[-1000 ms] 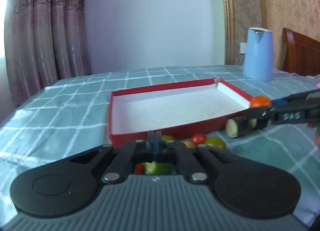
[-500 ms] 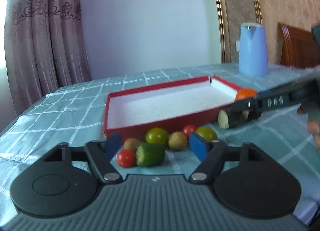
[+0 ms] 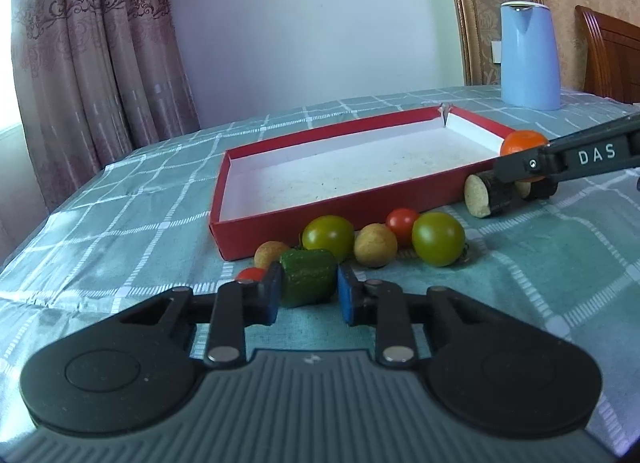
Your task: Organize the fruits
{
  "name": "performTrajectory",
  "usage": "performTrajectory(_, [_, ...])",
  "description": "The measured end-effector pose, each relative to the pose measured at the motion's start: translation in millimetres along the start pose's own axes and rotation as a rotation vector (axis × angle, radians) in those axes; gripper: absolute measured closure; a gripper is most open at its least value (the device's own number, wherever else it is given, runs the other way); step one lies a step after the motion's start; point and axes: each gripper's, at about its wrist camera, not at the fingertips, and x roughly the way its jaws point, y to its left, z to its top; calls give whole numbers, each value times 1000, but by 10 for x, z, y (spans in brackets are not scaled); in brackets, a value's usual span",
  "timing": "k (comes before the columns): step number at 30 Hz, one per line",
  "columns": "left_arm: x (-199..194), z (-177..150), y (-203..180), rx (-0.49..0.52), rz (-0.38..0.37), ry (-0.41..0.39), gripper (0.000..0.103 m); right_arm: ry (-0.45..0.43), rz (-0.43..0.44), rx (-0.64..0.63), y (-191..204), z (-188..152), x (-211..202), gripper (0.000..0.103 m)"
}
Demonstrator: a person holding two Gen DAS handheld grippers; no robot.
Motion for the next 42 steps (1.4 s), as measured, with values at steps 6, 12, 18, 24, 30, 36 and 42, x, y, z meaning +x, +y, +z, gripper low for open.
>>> performTrajectory(6, [-122, 153, 90, -27, -55, -35, 78, -40, -26, -29, -6, 133, -66, 61])
performTrajectory(12, [183, 673, 260, -122, -72, -79, 78, -54, -75, -28, -76, 511, 255, 61])
performTrajectory(18, [926, 1041, 244, -167, -20, -14, 78, 25, -147, -12, -183, 706, 899, 61])
performTrajectory(24, [1390, 1147, 182, -134, 42, 48, 78, 102, -170, 33, -320, 740, 1356, 61])
performTrajectory(30, [1642, 1132, 235, -160, 39, 117, 78, 142, -160, 33, -295, 758, 1440, 61])
performTrajectory(36, [1681, 1112, 250, -167, 39, 141, 77, 189, -133, 44, -295, 752, 1488, 59])
performTrajectory(42, [1666, 1101, 232, -161, 13, 148, 46, 185, -122, 34, -278, 752, 1454, 46])
